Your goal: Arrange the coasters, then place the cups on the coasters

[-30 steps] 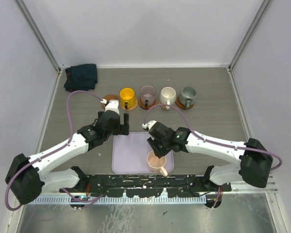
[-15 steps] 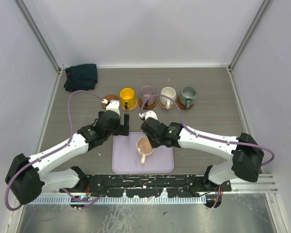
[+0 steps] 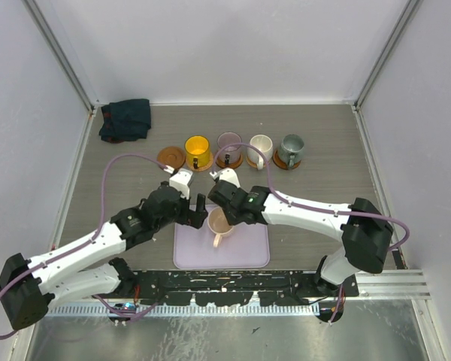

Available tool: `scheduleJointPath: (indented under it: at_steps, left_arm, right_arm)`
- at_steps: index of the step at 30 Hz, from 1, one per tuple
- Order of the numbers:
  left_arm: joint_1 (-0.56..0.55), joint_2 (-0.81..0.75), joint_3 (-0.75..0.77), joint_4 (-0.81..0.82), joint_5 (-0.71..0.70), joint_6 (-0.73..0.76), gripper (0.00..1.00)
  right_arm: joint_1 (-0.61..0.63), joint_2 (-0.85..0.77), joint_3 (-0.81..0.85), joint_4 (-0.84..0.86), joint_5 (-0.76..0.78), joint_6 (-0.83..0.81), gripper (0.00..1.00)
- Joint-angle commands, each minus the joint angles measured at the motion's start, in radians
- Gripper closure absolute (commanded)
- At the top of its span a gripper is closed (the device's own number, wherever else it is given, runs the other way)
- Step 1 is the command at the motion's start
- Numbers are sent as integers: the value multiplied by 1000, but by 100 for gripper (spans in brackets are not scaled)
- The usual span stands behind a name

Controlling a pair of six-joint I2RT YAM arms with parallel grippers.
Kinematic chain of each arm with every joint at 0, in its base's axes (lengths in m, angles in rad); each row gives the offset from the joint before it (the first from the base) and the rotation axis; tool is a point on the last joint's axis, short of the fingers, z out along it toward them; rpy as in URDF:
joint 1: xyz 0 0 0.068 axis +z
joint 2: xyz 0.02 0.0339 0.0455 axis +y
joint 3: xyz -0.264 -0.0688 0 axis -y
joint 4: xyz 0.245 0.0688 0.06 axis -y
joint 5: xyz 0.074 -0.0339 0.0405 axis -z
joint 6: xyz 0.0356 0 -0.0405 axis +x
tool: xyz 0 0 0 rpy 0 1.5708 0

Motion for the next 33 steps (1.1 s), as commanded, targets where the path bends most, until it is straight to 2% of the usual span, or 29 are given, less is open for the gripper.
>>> scheduleJointPath:
  at_steps: [1, 12, 19, 24, 25, 30, 33]
  left_arm:
    - [-66, -54, 4, 77, 46, 62, 2]
    - [-272, -69, 0, 64, -53, 86, 2]
    - [-320, -60, -4, 61, -65, 97, 2]
    - [-332, -18, 0, 40, -50, 87, 2]
    - [-336, -13, -1, 36, -47, 85, 0]
    - [-339, 12, -1, 12, -41, 73, 12]
    - [-338, 45, 18, -22, -73, 54, 23]
  right_arm:
    - [5, -28, 35, 40, 40, 28, 71]
    - [4, -72, 21, 60, 81, 40, 29]
    - [4, -178, 16, 52, 233, 56, 13]
    - [4, -282, -11, 27, 457, 119, 1]
    - [3, -311, -16, 21, 498, 129, 0]
    - [2, -408, -35, 12, 619, 146, 0]
    - [3, -445, -48, 12, 652, 144, 0]
